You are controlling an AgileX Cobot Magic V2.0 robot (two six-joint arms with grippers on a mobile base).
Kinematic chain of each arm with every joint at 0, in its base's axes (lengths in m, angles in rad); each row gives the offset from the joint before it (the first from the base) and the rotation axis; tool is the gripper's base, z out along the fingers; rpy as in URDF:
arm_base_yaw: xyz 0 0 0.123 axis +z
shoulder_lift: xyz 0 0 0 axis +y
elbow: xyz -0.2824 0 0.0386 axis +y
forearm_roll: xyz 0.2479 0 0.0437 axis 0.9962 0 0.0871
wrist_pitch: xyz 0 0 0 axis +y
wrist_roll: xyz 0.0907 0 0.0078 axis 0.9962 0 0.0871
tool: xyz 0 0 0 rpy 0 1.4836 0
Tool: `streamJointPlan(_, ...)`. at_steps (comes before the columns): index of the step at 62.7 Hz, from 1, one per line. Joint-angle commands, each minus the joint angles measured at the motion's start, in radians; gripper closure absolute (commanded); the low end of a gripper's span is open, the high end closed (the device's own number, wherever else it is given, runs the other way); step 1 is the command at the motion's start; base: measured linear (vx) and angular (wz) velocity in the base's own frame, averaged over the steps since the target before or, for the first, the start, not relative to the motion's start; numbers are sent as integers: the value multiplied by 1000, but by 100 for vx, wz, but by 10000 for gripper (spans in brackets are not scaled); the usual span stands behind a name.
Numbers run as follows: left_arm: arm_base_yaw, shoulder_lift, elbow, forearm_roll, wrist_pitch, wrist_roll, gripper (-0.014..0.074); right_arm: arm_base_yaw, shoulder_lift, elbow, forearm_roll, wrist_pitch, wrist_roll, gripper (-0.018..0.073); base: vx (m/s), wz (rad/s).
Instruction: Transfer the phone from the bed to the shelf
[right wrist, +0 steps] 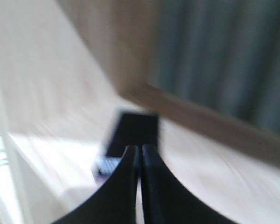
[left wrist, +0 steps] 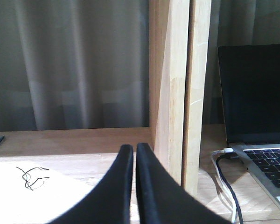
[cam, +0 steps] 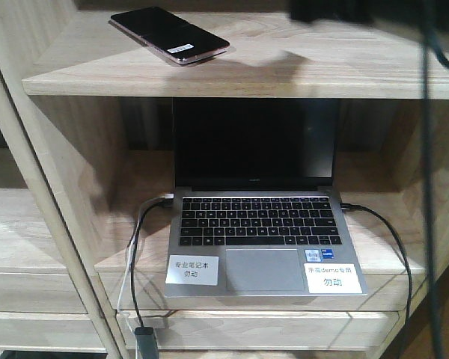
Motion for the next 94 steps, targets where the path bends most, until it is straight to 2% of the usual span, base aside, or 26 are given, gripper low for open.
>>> streamJointPlan(1, 2, -6, -24, -11, -75, -9, 595, -5, -117, 73, 20, -126, -21, 564, 0, 0)
streamJointPlan(20, 2, -6, -24, -11, -75, -9, 595, -5, -401, 376, 27, -166, -11, 564, 0, 0)
streamJointPlan(30, 2, -6, -24, -11, -75, -9, 595, -5, -579, 540, 54, -165, 37, 564, 0, 0)
streamJointPlan(59, 2, -6, -24, -11, -75, -9, 595, -5, -1007, 962, 55, -165, 40, 564, 0, 0)
streamJointPlan(94, 2, -6, -24, -11, -75, -9, 595, -5, -1053, 1009, 56, -166, 40, 564, 0, 0)
